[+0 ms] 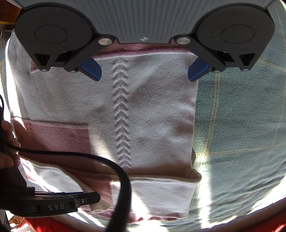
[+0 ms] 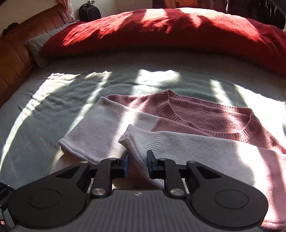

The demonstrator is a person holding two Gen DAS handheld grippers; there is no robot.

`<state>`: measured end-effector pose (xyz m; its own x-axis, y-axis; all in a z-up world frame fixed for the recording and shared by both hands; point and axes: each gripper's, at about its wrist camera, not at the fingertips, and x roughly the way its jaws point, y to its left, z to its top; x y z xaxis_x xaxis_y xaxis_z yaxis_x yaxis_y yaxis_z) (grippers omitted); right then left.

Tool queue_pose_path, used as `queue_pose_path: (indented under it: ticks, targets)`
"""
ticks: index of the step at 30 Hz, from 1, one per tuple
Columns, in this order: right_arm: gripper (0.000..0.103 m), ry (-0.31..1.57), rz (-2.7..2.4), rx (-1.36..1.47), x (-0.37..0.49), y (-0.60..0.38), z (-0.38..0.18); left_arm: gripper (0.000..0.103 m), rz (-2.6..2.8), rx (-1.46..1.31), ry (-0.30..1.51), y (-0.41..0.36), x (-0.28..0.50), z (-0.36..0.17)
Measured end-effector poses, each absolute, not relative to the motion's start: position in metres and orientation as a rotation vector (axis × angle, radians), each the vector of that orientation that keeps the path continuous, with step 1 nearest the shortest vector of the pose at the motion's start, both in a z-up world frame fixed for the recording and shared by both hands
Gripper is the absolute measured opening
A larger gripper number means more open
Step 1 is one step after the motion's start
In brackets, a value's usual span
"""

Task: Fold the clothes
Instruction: 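Lower the sleeve onto the sweater body and open the right tool, then grasp the white sleeve cuff with the left tool and lift it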

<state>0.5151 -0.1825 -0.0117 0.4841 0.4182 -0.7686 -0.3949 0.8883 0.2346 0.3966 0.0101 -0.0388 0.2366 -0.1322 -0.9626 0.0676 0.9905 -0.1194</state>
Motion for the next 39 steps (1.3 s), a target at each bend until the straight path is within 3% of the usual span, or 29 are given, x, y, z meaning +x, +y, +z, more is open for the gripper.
queue_pose_path:
  ticks: [10,17,24,30,37,39]
  targets:
    - [0.028,0.944,0.509,0.023,0.474,-0.250,0.007,0.102,-0.136,-0.179,1.223,0.023,0.417,-0.019]
    - [0.028,1.023,0.410,0.040,0.446,-0.302,-0.010,0.100,-0.230,-0.271,1.138,0.001,0.484,-0.018]
    - [0.029,1.051,0.346,0.062,0.427,-0.337,-0.021,0.100,-0.336,-0.651,1.162,-0.033,0.519,-0.052]
    - [0.035,1.046,0.323,0.090,0.419,-0.351,-0.024,0.100,-0.274,-0.647,1.056,-0.054,0.533,-0.050]
    - [0.035,1.047,0.318,0.115,0.412,-0.360,-0.025,0.100,-0.187,-0.784,1.002,-0.041,0.542,-0.072]
    - [0.035,1.044,0.320,0.118,0.411,-0.361,-0.024,0.092,-0.165,-0.775,0.986,-0.040,0.541,-0.073]
